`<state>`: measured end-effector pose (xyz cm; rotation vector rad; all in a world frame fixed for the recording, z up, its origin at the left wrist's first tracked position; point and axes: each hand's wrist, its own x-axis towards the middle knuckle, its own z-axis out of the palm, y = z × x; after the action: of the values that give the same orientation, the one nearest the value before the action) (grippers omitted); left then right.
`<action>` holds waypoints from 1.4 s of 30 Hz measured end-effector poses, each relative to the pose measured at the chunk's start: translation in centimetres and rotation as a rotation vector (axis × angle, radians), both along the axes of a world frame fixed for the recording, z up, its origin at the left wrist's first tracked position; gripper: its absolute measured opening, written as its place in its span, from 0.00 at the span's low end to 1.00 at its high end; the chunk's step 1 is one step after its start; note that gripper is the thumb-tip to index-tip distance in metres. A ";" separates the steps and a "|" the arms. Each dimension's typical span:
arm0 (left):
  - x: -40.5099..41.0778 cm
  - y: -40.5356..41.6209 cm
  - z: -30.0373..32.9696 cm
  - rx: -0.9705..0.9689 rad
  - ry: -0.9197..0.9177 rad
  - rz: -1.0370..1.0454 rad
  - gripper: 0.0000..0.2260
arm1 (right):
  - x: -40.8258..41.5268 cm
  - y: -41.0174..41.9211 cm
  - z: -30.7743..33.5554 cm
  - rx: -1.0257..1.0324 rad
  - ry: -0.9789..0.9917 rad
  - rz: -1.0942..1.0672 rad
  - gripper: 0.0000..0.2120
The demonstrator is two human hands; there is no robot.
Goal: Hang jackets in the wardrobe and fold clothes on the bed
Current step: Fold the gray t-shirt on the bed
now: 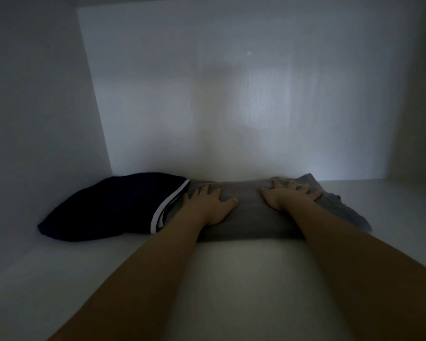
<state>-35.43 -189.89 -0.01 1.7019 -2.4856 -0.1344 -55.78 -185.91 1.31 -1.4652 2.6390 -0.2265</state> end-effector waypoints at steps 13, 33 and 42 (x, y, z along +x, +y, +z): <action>0.0 -0.3 0.2 0.010 -0.004 -0.019 0.37 | 0.1 0.8 0.4 -0.101 -0.062 0.018 0.33; -11.0 24.7 9.6 -0.452 0.013 -0.415 0.26 | -8.3 34.9 6.5 -0.363 -0.028 -0.001 0.30; -12.7 35.3 9.6 -0.450 0.099 -0.603 0.28 | -5.2 48.1 7.7 -0.379 0.066 -0.113 0.29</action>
<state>-48.12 -154.63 9.58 0.7371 -2.6058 0.2596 -61.02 -137.80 9.01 -1.4386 2.8504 -0.7375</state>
